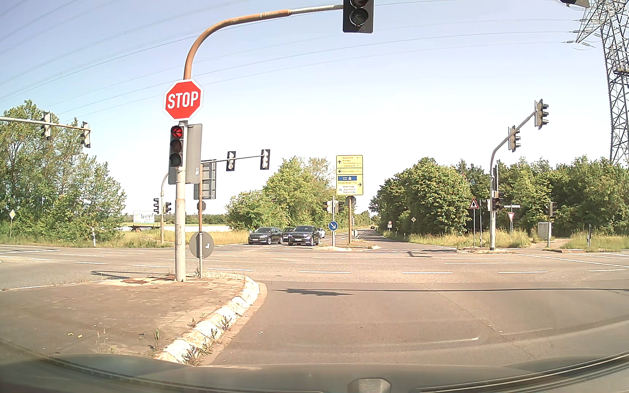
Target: Follow the waypoints while adhering to traffic rules and regulations
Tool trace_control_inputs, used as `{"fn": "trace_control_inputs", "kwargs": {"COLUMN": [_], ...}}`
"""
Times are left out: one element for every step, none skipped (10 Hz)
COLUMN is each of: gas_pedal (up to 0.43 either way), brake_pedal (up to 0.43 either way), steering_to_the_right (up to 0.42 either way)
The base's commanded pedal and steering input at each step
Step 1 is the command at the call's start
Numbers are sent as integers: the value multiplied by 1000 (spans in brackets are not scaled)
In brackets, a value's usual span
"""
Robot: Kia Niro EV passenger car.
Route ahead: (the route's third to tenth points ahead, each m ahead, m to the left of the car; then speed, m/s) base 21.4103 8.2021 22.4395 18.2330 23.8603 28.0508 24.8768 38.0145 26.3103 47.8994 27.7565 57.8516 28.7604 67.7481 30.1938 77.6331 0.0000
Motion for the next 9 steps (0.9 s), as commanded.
{"fn": "trace_control_inputs", "kwargs": {"gas_pedal": [0, 0, 0, 0, 0, 0, 0, 0, 0], "brake_pedal": [268, 268, 262, 262, 262, 268, 262, 262, 262], "steering_to_the_right": [0, 0, 0, 0, 1, 0, 0, 0, 0]}}
